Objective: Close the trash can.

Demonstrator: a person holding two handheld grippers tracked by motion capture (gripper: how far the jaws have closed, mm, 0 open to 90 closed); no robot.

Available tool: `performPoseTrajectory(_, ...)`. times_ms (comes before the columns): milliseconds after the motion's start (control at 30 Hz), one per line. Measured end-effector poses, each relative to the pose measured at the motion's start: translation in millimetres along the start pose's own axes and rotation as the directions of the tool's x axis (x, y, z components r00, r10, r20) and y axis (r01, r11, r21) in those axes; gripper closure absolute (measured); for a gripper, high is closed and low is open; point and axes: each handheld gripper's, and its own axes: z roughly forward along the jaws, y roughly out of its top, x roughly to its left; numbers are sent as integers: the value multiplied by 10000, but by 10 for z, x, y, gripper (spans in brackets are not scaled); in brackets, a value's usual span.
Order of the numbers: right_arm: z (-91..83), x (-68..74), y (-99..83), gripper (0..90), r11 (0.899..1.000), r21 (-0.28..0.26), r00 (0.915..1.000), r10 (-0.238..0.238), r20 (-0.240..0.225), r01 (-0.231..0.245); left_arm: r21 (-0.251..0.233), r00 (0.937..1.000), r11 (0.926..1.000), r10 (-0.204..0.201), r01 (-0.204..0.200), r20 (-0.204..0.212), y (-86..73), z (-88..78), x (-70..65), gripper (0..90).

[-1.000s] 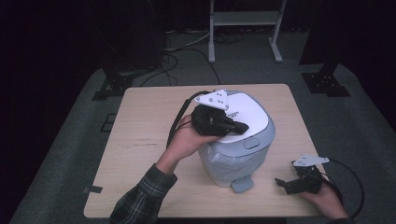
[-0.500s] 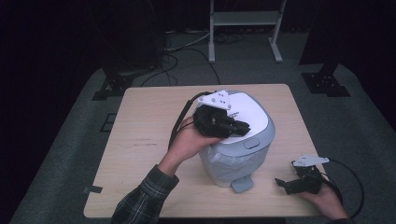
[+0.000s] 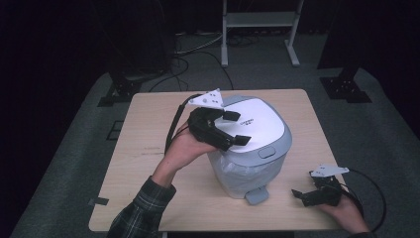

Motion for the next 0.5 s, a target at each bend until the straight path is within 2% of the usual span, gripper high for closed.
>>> performPoseTrajectory(233,0,0,0,0,10000,1,10000,2,0,-2,-156,9979,9998,82,-92,-638,-69,-203,-48,22)
performPoseTrajectory(433,0,2,-1,0,10000,1,10000,16,12,-16,-466,9953,9989,-14,-31,-973,-151,-378,-75,1)
performPoseTrajectory(500,0,2,-1,0,10000,2,10000,17,11,-17,-420,9937,9991,31,-78,-1117,-183,-435,-92,0)
